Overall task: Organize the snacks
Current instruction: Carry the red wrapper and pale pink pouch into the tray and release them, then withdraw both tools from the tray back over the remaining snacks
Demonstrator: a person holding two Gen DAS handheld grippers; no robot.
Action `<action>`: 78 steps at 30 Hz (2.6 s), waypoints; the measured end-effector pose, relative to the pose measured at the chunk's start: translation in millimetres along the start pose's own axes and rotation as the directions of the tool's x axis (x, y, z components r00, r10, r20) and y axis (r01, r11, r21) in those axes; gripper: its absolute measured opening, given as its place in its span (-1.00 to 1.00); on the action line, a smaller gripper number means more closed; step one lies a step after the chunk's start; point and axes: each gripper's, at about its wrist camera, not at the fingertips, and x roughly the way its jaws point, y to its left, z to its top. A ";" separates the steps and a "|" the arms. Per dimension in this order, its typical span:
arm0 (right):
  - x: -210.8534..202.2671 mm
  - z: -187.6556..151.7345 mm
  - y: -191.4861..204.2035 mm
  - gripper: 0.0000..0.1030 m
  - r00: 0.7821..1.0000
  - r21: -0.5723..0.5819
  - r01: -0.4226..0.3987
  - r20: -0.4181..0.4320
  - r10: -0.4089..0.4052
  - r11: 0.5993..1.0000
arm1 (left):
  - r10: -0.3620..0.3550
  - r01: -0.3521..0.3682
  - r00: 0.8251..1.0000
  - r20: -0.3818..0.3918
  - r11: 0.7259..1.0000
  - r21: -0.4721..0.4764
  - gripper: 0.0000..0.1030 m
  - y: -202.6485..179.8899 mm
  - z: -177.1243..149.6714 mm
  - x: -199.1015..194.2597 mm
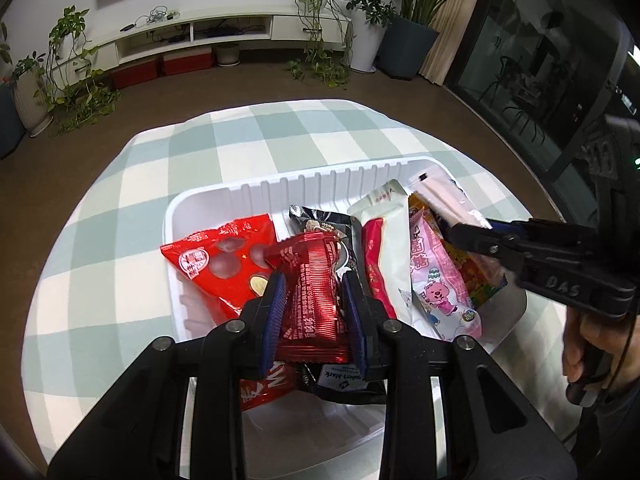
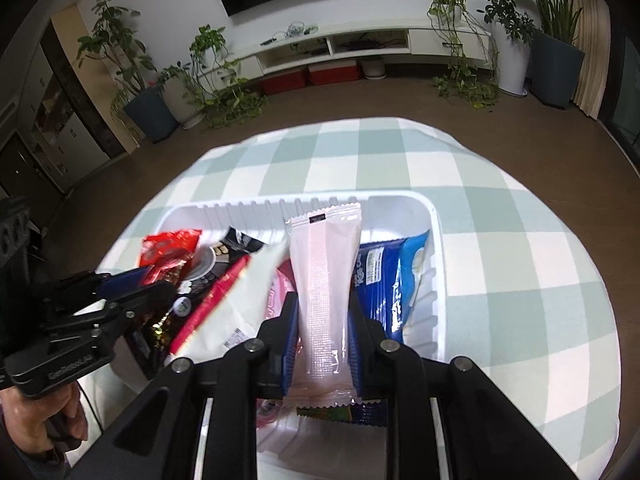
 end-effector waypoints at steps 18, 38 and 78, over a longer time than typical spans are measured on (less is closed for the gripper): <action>1.5 -10.7 6.7 -0.15 1.000 -0.045 0.021 -0.005 -0.021 0.999 | 0.013 -0.012 1.000 0.027 1.000 -0.008 -0.24 -4.1 -7.7 -9.1; -105.4 -73.2 -5.7 0.78 0.987 0.019 -0.079 0.139 0.076 0.997 | 0.056 -0.056 0.994 0.089 0.998 -0.005 0.99 -44.0 -83.8 -89.5; -147.7 -224.4 -12.4 0.80 0.981 0.160 -0.082 0.189 0.051 0.984 | 0.157 -0.173 0.983 -0.093 0.965 -0.197 0.97 -106.0 -183.8 -61.1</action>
